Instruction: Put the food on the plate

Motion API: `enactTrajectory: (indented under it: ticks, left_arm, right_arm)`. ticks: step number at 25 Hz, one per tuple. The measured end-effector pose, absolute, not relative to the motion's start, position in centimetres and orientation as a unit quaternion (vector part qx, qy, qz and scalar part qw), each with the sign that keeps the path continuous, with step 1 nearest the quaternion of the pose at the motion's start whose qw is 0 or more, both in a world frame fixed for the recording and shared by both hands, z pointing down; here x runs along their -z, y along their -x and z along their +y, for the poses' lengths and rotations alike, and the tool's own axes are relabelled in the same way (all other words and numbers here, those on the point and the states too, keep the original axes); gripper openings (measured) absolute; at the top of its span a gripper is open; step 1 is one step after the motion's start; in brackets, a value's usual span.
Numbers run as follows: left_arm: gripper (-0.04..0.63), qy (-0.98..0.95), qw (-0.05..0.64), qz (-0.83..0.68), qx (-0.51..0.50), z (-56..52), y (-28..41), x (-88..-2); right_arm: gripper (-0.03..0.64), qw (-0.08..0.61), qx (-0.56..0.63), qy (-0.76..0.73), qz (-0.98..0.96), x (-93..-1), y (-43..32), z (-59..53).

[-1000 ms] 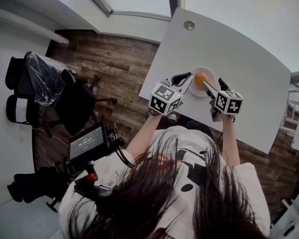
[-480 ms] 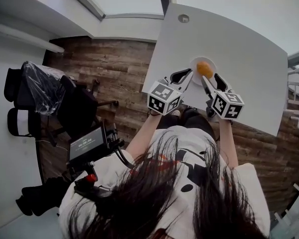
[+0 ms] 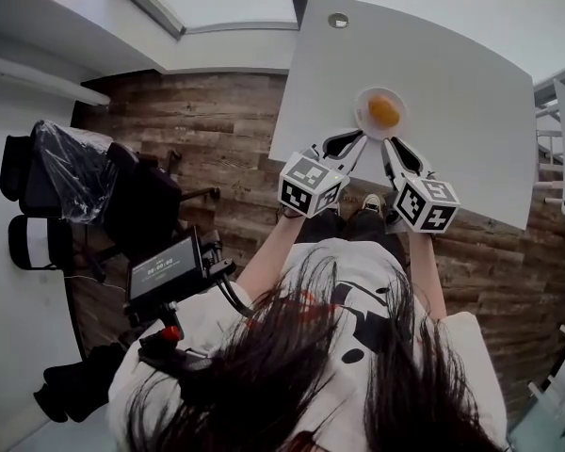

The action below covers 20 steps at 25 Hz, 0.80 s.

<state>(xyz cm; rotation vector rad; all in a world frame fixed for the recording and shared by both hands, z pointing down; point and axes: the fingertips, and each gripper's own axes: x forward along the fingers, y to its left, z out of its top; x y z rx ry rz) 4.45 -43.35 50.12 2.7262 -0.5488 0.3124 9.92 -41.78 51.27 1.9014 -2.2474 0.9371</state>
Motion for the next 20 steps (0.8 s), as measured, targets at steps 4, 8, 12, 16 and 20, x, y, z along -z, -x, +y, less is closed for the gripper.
enactTrajectory:
  ticks: [4, 8, 12, 16, 20]
  left_arm:
    - [0.015, -0.961, 0.168, -0.190, -0.107, -42.2, -3.8, -49.6]
    - [0.015, -0.959, 0.168, -0.203, -0.104, -41.6, -2.9, -49.4]
    - [0.015, -0.955, 0.172, -0.220, -0.097, -41.0, -2.5, -48.9]
    - [0.015, -0.952, 0.171, -0.236, -0.095, -39.6, -3.0, -48.5]
    - [0.015, -0.949, 0.171, -0.249, -0.094, -37.0, -4.2, -48.3]
  right_arm:
    - [0.074, 0.022, -0.304, -0.609, -0.733, -50.6, -8.9, -41.1]
    - [0.074, 0.021, -0.306, -0.598, -0.741, -50.2, -7.8, -40.4]
    - [0.074, 0.025, -0.305, -0.589, -0.748, -49.8, -7.5, -39.3]
    - [0.074, 0.025, -0.306, -0.581, -0.753, -49.6, -8.3, -37.6]
    - [0.074, 0.018, -0.309, -0.572, -0.760, -49.4, -9.6, -35.1]
